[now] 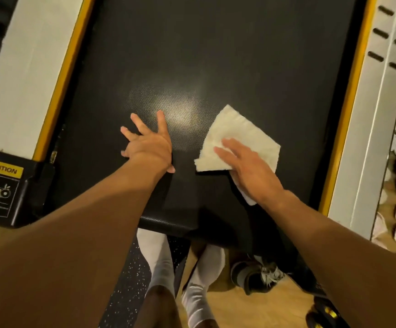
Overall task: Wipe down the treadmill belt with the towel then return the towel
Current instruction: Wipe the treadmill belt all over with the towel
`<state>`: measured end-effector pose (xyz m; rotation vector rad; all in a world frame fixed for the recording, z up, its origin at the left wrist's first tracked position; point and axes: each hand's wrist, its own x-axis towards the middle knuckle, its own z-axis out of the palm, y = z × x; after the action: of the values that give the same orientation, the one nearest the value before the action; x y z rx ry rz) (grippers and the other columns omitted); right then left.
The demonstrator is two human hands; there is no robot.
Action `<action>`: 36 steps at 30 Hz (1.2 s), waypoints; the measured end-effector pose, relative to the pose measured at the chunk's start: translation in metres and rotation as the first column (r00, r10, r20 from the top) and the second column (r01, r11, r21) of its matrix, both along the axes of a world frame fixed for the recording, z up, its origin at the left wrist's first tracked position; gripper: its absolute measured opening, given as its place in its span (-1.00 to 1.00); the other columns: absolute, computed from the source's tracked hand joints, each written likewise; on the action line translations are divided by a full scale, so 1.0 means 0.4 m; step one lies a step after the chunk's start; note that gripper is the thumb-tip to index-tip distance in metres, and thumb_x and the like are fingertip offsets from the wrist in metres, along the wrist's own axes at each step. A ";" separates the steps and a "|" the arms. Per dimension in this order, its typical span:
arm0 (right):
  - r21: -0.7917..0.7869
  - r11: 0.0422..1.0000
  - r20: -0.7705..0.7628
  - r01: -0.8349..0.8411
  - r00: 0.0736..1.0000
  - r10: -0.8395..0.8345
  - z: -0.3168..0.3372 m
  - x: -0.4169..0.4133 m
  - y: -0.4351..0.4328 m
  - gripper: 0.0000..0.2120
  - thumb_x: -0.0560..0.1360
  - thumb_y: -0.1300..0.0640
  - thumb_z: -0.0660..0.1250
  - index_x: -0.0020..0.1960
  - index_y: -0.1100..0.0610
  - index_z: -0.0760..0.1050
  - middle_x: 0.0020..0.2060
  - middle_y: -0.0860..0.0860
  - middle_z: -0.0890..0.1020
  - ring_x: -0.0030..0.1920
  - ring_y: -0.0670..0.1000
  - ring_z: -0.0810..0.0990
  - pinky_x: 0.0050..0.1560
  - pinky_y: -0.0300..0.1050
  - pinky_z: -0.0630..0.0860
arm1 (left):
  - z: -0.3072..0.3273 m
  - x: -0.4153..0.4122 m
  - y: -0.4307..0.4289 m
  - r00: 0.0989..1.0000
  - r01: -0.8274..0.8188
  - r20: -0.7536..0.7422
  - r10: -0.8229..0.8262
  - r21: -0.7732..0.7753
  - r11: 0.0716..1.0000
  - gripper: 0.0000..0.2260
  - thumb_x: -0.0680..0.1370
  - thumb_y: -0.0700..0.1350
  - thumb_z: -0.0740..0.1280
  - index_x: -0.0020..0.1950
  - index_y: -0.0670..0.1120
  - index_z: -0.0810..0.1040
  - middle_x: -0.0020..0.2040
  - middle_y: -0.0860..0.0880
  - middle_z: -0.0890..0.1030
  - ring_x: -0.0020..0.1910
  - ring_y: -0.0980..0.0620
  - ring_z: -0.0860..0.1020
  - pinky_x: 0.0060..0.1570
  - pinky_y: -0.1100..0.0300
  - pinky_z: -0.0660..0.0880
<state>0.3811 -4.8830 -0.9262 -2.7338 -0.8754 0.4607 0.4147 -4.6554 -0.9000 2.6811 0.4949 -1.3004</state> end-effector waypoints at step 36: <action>-0.105 0.910 -0.104 0.401 0.906 -0.411 0.026 -0.223 -0.142 -0.42 0.50 0.33 0.28 0.46 0.04 0.26 0.48 0.09 0.25 0.48 0.17 0.20 0.40 0.14 0.29 | -0.022 -0.029 -0.129 0.973 0.225 0.070 -0.220 -0.088 0.970 0.13 0.34 -0.02 0.54 0.49 0.20 -0.35 0.48 -0.25 -0.38 0.47 -0.35 -0.27 0.33 -0.40 0.09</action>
<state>0.2917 -4.9396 -0.9158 -2.8164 -0.2436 0.5795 0.4031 -4.7069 -0.9090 2.7483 0.1231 -1.2558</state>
